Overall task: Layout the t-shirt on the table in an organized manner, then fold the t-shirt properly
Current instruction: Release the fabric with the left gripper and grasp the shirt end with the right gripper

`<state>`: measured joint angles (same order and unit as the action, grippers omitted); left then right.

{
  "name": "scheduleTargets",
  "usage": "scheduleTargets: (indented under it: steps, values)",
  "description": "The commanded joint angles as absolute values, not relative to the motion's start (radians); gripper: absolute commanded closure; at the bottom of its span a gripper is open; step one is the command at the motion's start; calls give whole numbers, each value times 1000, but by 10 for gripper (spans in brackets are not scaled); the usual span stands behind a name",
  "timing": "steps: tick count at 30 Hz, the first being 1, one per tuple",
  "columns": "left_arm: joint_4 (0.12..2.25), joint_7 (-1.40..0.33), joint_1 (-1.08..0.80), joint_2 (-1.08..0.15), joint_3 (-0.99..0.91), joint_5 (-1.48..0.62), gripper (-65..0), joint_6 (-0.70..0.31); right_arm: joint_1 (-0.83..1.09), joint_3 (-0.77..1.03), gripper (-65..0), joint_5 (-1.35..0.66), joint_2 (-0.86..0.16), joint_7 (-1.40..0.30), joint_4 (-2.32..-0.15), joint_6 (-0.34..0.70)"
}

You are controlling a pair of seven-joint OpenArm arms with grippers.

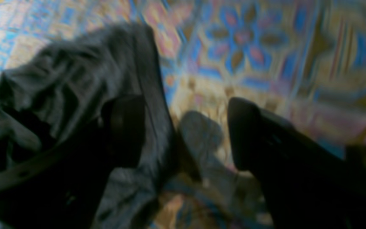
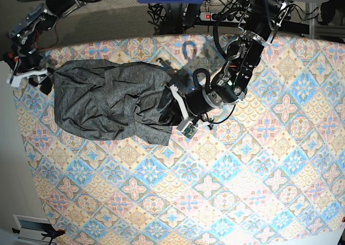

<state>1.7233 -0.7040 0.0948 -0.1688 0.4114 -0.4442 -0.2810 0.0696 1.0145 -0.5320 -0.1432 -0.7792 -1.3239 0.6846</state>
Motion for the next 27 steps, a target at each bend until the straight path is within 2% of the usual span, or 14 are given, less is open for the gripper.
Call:
scheduleTargets:
  steps: [1,11,19,23,25,27]
  values:
    - [1744,-680,114,-168,406,-455,-31,-283,62,980,-394,-556,-162,-762,-1330,698]
    - [1744,-680,116,-168,406,-458,-31,-283,97,783,-394,-556,-124,-760,-1326,698]
    - [1744,-680,113,-165,404,-458,-31,-283,120,526,-394,-556,-117,-757,-1328,698]
    - [1744,-680,113,-166,403,-460,-31,-283,120,507,-393,-556,-117,-756,-1328,698]
    - [1744,-680,111,-168,403,-460,-31,-283,125,507,-375,-556,-117,-756,-1328,698]
    - [1744,-680,111,-168,403,-460,-31,-283,127,507,-323,-556,-117,-756,-1328,698]
